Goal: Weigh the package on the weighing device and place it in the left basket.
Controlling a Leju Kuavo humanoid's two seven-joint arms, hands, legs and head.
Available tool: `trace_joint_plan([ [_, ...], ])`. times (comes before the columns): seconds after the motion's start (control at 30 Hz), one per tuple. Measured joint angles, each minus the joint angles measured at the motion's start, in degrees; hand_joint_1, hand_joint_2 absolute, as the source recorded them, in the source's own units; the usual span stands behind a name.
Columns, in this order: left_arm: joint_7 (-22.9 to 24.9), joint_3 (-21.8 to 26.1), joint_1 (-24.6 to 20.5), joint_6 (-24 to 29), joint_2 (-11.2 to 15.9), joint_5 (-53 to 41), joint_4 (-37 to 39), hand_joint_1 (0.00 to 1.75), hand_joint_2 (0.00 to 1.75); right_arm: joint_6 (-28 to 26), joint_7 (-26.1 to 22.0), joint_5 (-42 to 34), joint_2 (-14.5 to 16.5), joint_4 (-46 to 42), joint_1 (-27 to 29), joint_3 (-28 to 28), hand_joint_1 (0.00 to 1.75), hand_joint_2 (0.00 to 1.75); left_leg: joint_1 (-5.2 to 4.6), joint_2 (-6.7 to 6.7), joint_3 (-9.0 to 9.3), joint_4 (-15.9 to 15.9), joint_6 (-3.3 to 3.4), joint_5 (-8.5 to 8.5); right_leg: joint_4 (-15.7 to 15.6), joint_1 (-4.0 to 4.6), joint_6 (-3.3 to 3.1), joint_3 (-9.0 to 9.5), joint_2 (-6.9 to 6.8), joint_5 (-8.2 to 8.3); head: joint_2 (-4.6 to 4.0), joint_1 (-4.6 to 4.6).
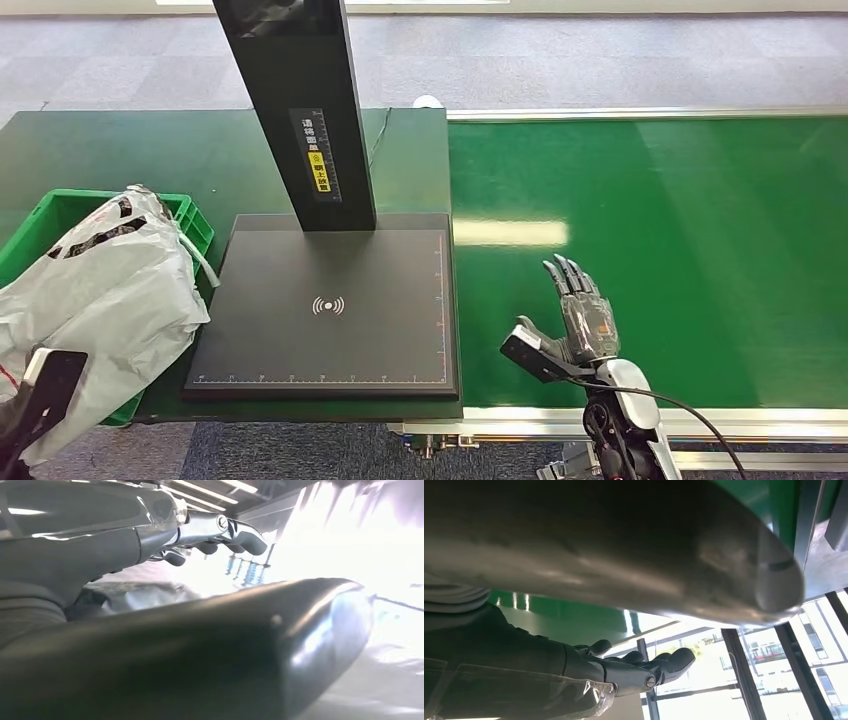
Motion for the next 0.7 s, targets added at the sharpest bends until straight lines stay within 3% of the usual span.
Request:
trace_joint_plan([
  [0.2, -3.4, -7.4, 0.0, 2.1, -1.5, 0.0, -4.7, 0.0, 0.0, -0.9, -0.6, -0.6, 0.4, 0.9, -0.1, 0.1, 0.0, 0.0, 0.0, -0.01, -0.01, 0.0, 0.0, 0.0, 0.0, 0.0, 0.0, 0.0, -0.01, 0.0, 0.0, 0.0],
  [0.7, -1.5, -31.6, -4.9, -3.2, -2.7, -6.9, -9.4, 0.0, 0.0, -2.6, -2.1, -1.9, 2.3, 4.8, -3.3, 0.7, 0.0, 0.0, -0.01, -0.02, 0.01, 0.0, 0.01, 0.01, 0.0, 0.0, 0.01, 0.01, -0.03, 0.02, 0.0, 0.0],
])
